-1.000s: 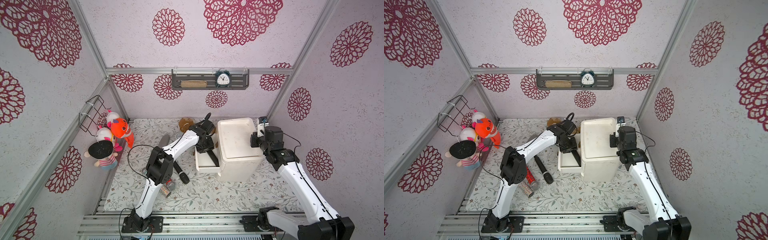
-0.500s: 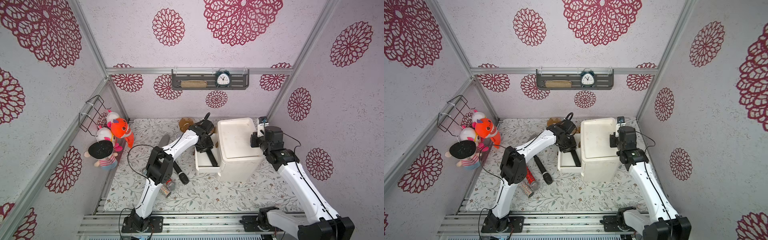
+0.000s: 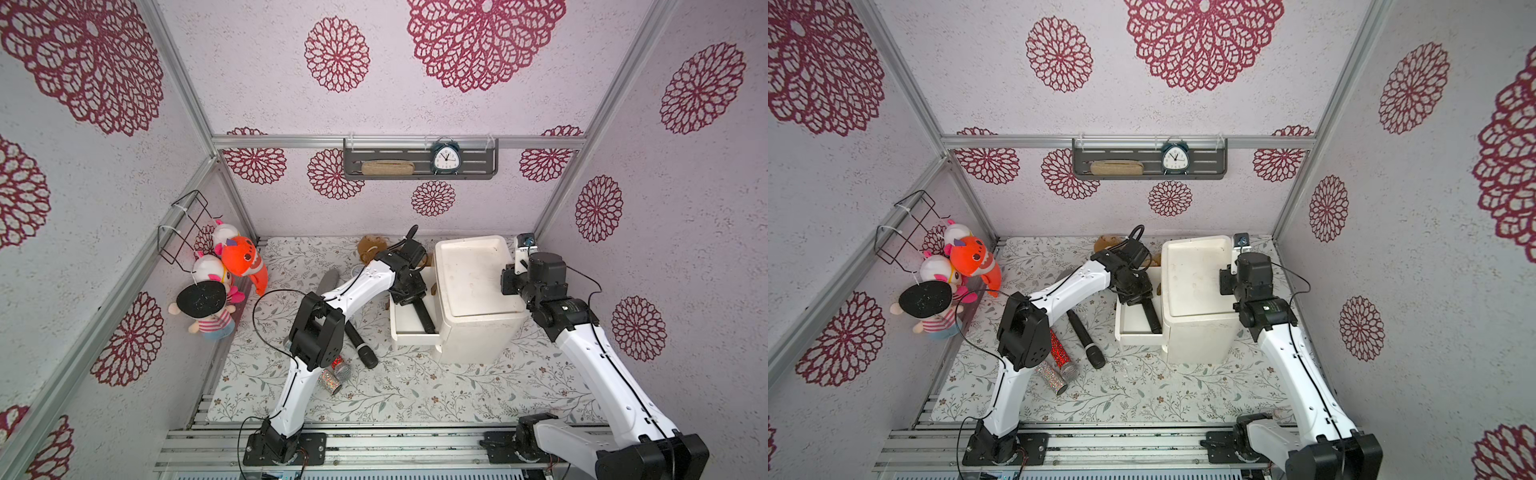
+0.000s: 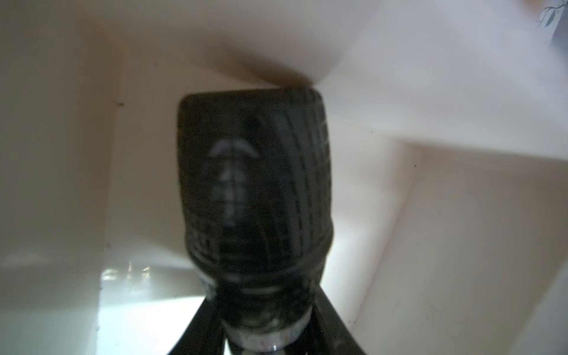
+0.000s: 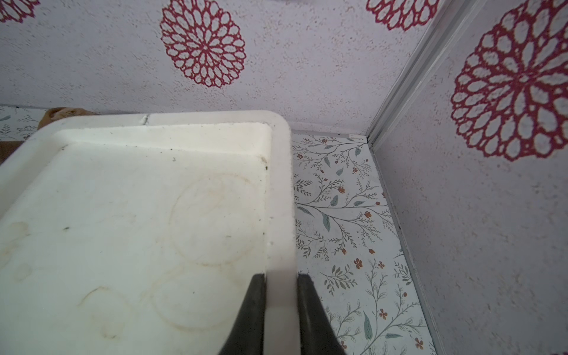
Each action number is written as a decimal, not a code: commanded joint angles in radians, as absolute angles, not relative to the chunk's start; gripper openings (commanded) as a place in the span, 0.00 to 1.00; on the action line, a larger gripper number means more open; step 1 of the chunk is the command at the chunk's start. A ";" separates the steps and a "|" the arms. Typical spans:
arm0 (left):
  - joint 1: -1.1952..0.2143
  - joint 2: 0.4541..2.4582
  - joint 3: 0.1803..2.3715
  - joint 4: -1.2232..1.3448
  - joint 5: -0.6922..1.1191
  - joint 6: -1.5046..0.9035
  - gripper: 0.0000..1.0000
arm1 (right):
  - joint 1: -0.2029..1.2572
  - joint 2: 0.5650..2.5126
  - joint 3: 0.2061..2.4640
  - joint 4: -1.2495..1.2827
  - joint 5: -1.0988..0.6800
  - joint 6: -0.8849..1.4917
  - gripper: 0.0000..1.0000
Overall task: Take the microphone out of the drawer
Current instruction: Pick up the microphone from the drawer.
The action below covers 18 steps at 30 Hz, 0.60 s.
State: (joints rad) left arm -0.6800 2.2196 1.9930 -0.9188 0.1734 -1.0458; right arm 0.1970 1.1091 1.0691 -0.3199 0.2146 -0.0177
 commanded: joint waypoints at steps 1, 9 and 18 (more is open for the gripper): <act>-0.681 2.163 1.977 -0.889 0.180 -1.002 0.00 | 0.213 1.084 1.072 -0.237 0.230 -0.055 0.00; -0.681 2.122 1.968 -0.883 0.144 -0.996 0.00 | 0.213 1.080 1.062 -0.236 0.233 -0.054 0.00; -0.675 2.055 1.924 -0.807 0.135 -0.974 0.00 | 0.213 1.081 1.059 -0.238 0.228 -0.051 0.00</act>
